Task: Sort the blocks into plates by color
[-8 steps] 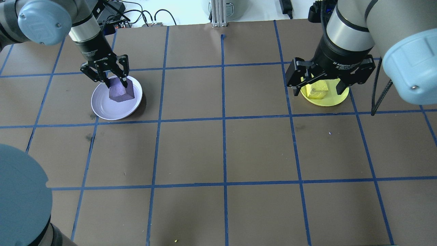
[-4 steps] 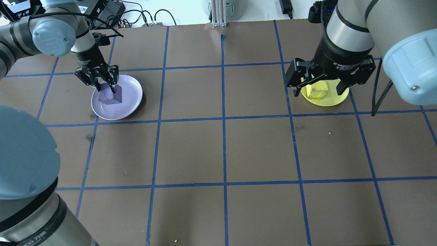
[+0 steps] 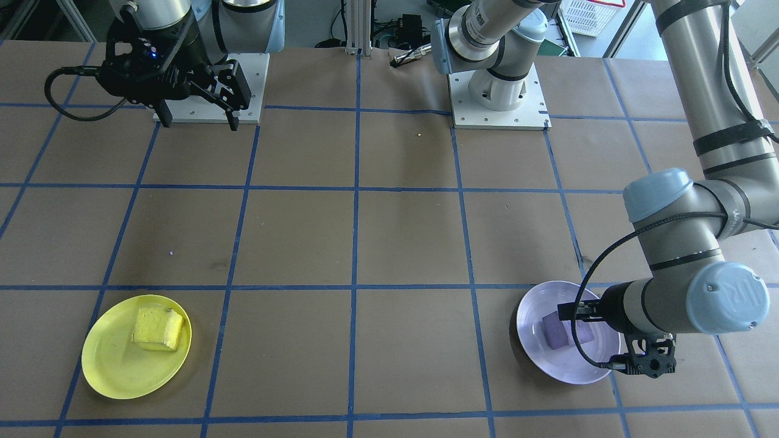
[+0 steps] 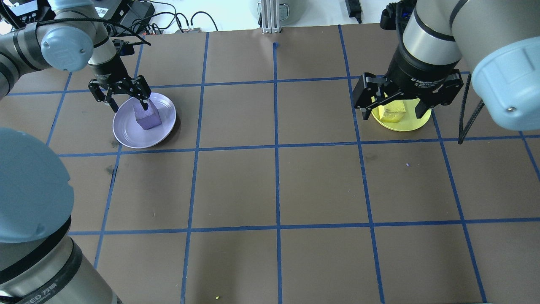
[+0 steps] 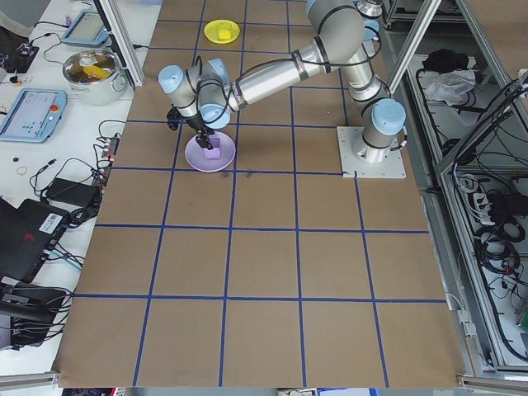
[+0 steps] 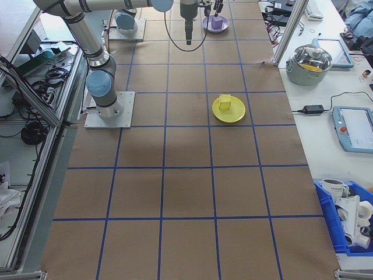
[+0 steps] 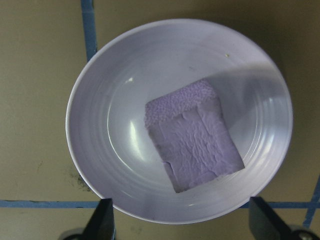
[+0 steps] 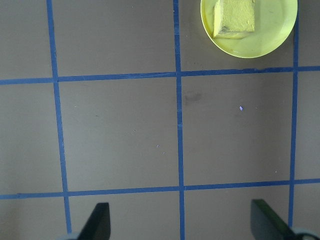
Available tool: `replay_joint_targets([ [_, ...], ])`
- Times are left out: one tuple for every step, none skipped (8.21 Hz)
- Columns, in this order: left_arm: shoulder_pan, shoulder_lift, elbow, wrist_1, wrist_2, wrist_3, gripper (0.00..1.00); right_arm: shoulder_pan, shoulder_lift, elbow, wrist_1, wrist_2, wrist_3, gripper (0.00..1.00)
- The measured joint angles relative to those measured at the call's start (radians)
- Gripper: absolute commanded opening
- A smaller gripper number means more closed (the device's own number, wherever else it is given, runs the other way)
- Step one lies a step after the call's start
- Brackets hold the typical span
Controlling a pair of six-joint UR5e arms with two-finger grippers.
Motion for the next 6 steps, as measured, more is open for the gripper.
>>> replay_joint_targets([
  [-0.001,0.025,0.0,-0.002,0.002,-0.004,1.0,0.0,0.0,0.0,0.0,0.0,0.0,1.0],
  [-0.005,0.062,0.0,-0.005,0.003,-0.01,1.0,0.0,0.0,0.001,-0.001,0.0,0.001,1.0],
  [-0.011,0.111,-0.004,-0.007,0.002,-0.029,1.0,0.0,0.0,0.001,-0.001,0.001,0.0,1.0],
  [-0.022,0.167,-0.009,-0.008,-0.001,-0.06,1.0,0.0,0.0,0.0,0.0,0.002,0.001,1.0],
  [-0.047,0.225,-0.015,-0.01,-0.012,-0.097,1.0,0.0,0.0,0.0,0.0,0.004,0.001,1.0],
  [-0.082,0.274,-0.017,-0.011,-0.023,-0.159,1.0,0.0,0.0,0.001,0.0,0.004,0.001,1.0],
])
